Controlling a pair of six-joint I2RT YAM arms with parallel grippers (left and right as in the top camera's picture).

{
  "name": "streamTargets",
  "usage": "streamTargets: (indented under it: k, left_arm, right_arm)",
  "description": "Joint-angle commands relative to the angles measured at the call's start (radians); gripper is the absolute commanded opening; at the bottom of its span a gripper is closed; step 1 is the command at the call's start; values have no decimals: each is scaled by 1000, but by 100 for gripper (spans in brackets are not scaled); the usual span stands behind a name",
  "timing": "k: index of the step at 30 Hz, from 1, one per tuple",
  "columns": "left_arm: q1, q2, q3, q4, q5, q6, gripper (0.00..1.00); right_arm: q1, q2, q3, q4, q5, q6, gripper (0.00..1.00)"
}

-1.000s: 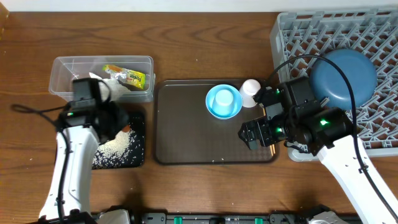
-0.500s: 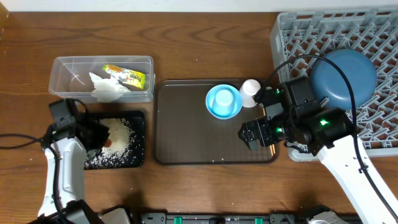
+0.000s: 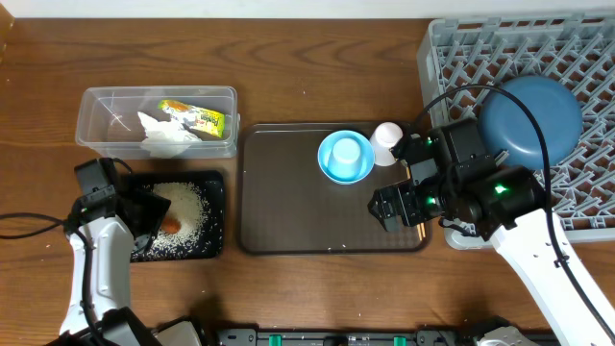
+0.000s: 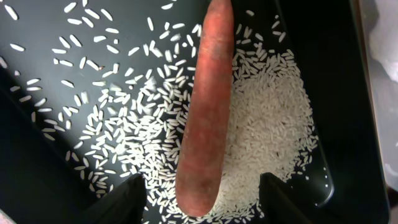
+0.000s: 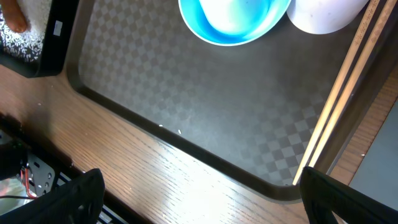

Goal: Sort waste into correct bins and load items into the dishwasher rack
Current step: 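Lower the carrot onto the black rice tray and open the left gripper, then move the left gripper right to the light blue cup in the bowl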

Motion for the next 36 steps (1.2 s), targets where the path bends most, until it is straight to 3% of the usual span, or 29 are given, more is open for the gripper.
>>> streamTargets:
  k: [1, 9, 11, 17, 23, 29, 31, 32, 33, 36]
  left_arm:
    - [5, -42, 43, -15, 33, 33, 63]
    - [-15, -204, 114, -24, 357, 117, 63]
    - [-57, -247, 114, -34, 382, 122, 63]
    - [-282, -278, 114, -47, 364, 123, 63]
    - [-535, -217, 114, -38, 177, 44, 61]
    - [-747, -98, 114, 107, 84, -37, 59]
    - [-786, -52, 114, 159, 69, -47, 68]
    - [-805, -25, 114, 195, 69, -46, 84]
    - [-824, 3, 114, 232, 69, -46, 90]
    - [-862, 74, 114, 307, 65, -45, 93]
  right_arm:
    - [21, 5, 9, 1, -3, 0, 99]
    - [21, 5, 9, 1, -3, 0, 99]
    - [21, 5, 9, 2, -3, 0, 99]
    - [21, 5, 9, 2, -3, 0, 99]
    - [21, 5, 9, 1, -3, 0, 99]
    - [21, 5, 9, 2, -3, 0, 99]
    - [21, 5, 9, 2, -3, 0, 99]
    - [21, 5, 9, 2, -3, 0, 99]
    - [21, 5, 9, 2, -3, 0, 99]
    - [21, 5, 9, 2, -3, 0, 99]
